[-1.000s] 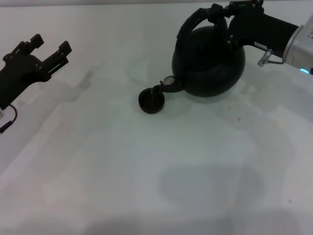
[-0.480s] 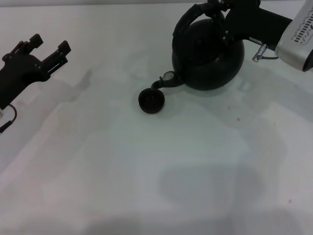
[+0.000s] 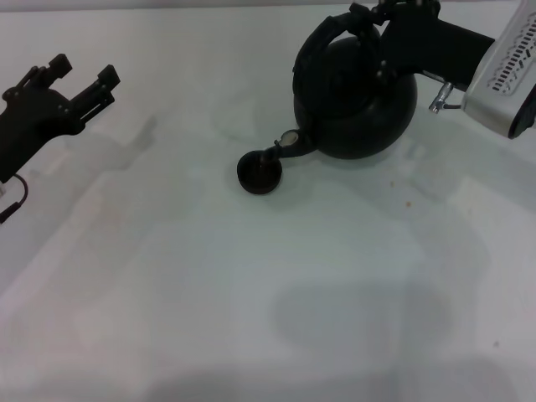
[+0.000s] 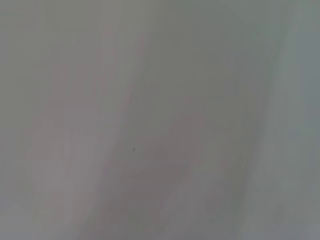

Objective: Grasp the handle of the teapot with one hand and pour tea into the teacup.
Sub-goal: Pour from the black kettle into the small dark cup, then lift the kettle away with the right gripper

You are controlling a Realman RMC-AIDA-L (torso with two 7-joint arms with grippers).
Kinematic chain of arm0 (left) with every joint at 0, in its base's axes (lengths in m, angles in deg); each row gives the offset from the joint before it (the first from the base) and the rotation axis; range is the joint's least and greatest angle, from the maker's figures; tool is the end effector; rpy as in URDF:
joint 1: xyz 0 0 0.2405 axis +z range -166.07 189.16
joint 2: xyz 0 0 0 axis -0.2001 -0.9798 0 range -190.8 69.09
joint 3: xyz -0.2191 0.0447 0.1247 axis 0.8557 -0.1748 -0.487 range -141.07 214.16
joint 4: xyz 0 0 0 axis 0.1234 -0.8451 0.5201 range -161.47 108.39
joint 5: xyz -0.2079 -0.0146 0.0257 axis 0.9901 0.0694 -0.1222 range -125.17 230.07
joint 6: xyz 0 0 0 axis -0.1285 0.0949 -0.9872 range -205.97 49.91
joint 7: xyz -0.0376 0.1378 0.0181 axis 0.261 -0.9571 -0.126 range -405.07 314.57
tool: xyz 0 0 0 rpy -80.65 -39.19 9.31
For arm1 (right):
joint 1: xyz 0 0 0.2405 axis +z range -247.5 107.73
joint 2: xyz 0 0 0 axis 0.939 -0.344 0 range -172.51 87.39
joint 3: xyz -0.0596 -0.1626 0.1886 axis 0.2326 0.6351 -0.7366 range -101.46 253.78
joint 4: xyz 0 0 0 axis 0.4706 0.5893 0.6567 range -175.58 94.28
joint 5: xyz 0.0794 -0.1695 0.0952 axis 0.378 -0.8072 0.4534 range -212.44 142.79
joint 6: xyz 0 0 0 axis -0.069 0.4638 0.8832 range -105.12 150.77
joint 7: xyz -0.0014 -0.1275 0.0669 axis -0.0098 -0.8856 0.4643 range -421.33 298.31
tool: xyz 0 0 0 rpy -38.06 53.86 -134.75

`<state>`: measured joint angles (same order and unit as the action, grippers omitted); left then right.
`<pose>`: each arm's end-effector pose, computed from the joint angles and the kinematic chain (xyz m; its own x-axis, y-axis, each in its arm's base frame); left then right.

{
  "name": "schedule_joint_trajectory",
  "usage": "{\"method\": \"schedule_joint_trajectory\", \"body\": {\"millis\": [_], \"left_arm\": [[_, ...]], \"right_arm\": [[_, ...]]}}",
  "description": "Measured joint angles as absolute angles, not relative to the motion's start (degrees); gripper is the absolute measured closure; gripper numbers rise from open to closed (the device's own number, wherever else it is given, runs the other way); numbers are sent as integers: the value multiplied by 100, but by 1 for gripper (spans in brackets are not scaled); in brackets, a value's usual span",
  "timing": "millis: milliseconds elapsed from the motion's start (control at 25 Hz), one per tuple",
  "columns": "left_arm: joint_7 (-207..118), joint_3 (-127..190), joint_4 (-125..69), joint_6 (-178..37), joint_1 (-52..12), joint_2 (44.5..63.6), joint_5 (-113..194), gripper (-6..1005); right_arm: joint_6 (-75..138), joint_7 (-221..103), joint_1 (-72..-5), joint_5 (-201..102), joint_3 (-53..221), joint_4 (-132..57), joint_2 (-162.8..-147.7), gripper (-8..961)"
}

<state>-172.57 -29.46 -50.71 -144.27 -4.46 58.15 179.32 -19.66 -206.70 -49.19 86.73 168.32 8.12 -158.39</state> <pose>-0.3256 0.3108 -0.0060 0.5739 0.1791 0.7991 0.7558 -0.4916 -0.4326 0.2262 0.3720 -0.0290 0.9434 0.2450 -0.2234 0.0021 -0.6782 -0.7349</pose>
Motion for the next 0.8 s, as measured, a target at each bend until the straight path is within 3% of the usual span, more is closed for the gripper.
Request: {"method": "schedule_joint_trajectory", "body": {"millis": [800], "left_arm": [[-17447,-2945,-5054,-14420,-421,5815,17976,135]], "right_arm": [[-1049,-21104,-4968,8816,17522,1314,-15840,841]]}}
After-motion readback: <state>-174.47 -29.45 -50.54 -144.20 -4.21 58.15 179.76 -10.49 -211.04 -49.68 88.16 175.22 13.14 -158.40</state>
